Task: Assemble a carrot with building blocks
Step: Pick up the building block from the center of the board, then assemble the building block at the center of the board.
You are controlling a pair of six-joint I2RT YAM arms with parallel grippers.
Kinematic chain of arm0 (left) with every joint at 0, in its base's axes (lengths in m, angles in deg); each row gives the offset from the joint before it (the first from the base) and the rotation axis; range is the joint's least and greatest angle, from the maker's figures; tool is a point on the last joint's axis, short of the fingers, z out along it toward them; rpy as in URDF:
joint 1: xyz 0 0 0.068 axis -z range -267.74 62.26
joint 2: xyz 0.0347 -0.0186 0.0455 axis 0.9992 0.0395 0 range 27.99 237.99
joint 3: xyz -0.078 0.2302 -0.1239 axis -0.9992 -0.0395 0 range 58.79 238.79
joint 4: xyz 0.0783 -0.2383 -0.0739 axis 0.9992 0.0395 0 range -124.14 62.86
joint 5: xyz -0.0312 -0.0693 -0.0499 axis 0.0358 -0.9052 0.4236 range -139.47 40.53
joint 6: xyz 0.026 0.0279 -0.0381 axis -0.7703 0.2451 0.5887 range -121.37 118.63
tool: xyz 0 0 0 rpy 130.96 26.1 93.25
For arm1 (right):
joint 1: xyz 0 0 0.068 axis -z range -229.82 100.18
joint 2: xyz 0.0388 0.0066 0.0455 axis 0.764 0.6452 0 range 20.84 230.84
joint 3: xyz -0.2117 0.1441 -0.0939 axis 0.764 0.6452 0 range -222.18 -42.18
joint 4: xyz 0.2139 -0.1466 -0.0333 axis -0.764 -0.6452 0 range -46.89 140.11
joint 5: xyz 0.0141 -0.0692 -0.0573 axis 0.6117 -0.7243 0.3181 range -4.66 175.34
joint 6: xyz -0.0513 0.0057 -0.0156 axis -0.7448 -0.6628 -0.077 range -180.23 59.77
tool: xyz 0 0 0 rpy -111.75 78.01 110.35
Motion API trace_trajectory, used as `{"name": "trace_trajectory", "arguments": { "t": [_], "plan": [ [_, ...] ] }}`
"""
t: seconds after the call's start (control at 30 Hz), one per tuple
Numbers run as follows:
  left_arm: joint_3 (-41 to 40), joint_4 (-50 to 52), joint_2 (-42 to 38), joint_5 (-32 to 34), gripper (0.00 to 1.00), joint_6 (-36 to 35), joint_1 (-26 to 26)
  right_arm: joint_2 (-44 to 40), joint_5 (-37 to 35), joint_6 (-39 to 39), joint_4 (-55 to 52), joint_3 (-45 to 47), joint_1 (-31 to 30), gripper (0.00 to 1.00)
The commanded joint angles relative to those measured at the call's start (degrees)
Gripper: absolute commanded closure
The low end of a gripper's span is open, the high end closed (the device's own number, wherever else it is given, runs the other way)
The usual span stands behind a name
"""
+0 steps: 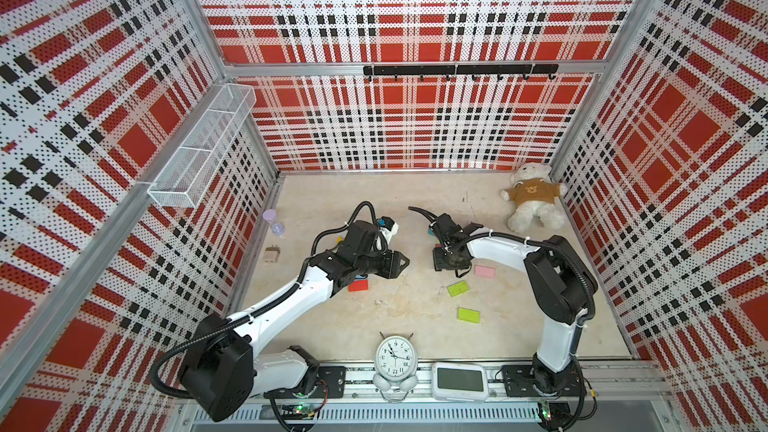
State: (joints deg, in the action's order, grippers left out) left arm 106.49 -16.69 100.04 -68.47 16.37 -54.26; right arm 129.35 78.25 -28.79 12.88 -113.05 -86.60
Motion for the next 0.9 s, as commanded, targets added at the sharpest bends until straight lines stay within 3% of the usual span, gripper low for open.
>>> {"name": "trace_trajectory", "arguments": {
  "t": [0.0,0.87],
  "plan": [
    [-0.6,-1.6,0.0,-1.1,0.47,-0.2,-0.5,1.8,-0.7,4.7,-0.7,-1.8,-0.1,0.43],
    [-1.1,-3.4,0.9,-3.1,0.47,0.5,-2.3,6.7,-4.7,3.0,-5.3,-8.5,0.6,0.43]
  ]
}}
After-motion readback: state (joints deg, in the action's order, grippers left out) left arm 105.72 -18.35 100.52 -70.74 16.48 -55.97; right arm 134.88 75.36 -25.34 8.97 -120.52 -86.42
